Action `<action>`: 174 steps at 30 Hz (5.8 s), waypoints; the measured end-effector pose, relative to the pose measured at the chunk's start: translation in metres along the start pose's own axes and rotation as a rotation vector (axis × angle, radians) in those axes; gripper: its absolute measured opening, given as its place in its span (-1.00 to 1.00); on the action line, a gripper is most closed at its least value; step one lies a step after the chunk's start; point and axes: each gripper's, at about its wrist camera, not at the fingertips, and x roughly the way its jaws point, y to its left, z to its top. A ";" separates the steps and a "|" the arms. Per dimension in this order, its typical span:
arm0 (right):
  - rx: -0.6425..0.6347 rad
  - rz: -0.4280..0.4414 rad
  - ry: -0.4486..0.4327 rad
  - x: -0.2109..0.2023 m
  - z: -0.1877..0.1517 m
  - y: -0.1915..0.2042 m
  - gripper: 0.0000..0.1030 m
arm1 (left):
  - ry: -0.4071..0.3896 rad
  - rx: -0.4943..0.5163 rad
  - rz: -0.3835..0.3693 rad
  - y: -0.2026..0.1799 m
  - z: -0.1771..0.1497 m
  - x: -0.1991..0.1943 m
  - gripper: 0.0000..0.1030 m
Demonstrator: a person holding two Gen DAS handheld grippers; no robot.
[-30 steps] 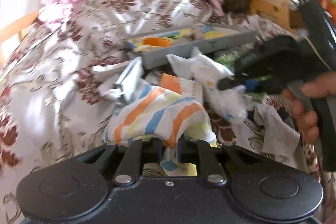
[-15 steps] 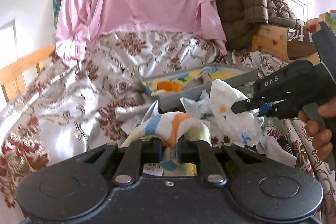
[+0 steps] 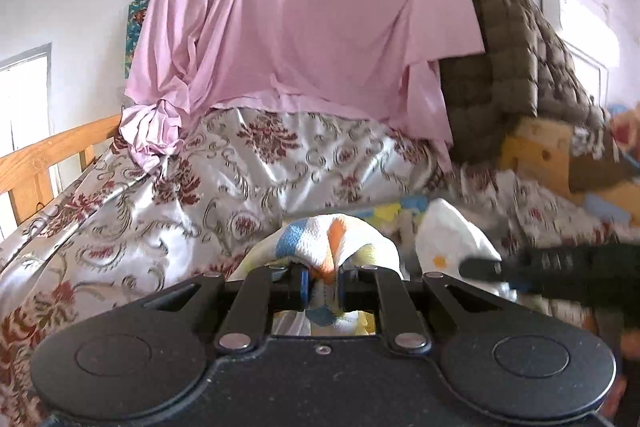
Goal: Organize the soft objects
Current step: 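Carry the towel and whale cloth into the grey tray and open both tools, then lift both open tools away from the tray, then move both open tools toward the white paper items beside the tray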
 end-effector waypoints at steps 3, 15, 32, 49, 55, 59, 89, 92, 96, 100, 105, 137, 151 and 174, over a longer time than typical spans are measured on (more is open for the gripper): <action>0.010 0.000 -0.047 0.005 0.009 -0.005 -0.50 | -0.018 -0.006 -0.010 -0.007 0.019 0.020 -0.74; 0.066 -0.041 -0.123 0.060 0.052 -0.034 -0.49 | -0.074 0.019 -0.028 -0.035 0.066 0.125 -0.73; 0.099 -0.125 -0.111 0.151 0.092 -0.067 -0.47 | 0.123 -0.130 -0.015 -0.023 0.048 0.249 -0.72; 0.073 -0.117 -0.011 0.174 0.084 -0.063 0.20 | 0.315 -0.238 -0.017 0.005 0.024 0.262 0.05; 0.074 -0.100 -0.031 0.157 0.088 -0.056 0.64 | 0.216 -0.215 -0.023 0.012 0.028 0.224 0.77; 0.079 -0.090 -0.054 0.139 0.094 -0.053 0.75 | 0.196 -0.204 -0.013 0.013 0.031 0.205 0.82; -0.388 -0.249 -0.388 -0.068 -0.008 0.090 1.00 | -0.187 -0.109 0.184 0.026 0.017 -0.048 0.99; -0.382 -0.251 -0.378 -0.079 -0.022 0.094 1.00 | -0.179 -0.098 0.193 0.028 0.008 -0.062 0.99; -0.393 -0.307 -0.370 -0.090 -0.043 0.100 1.00 | -0.162 -0.095 0.187 0.032 -0.005 -0.077 0.99; -0.417 -0.361 -0.336 -0.095 -0.061 0.105 1.00 | -0.126 -0.084 0.188 0.033 -0.019 -0.085 0.99; -0.435 -0.397 -0.278 -0.098 -0.079 0.108 1.00 | -0.083 -0.087 0.194 0.038 -0.032 -0.089 0.99; -0.412 -0.474 0.106 -0.055 -0.116 0.097 1.00 | 0.271 -0.108 0.336 0.046 -0.076 -0.062 0.99; -0.449 -0.403 0.141 -0.050 -0.120 0.104 1.00 | 0.347 -0.145 0.384 0.054 -0.080 -0.050 0.99; -0.425 -0.306 0.076 -0.050 -0.111 0.108 1.00 | 0.380 -0.229 0.412 0.071 -0.078 -0.033 0.99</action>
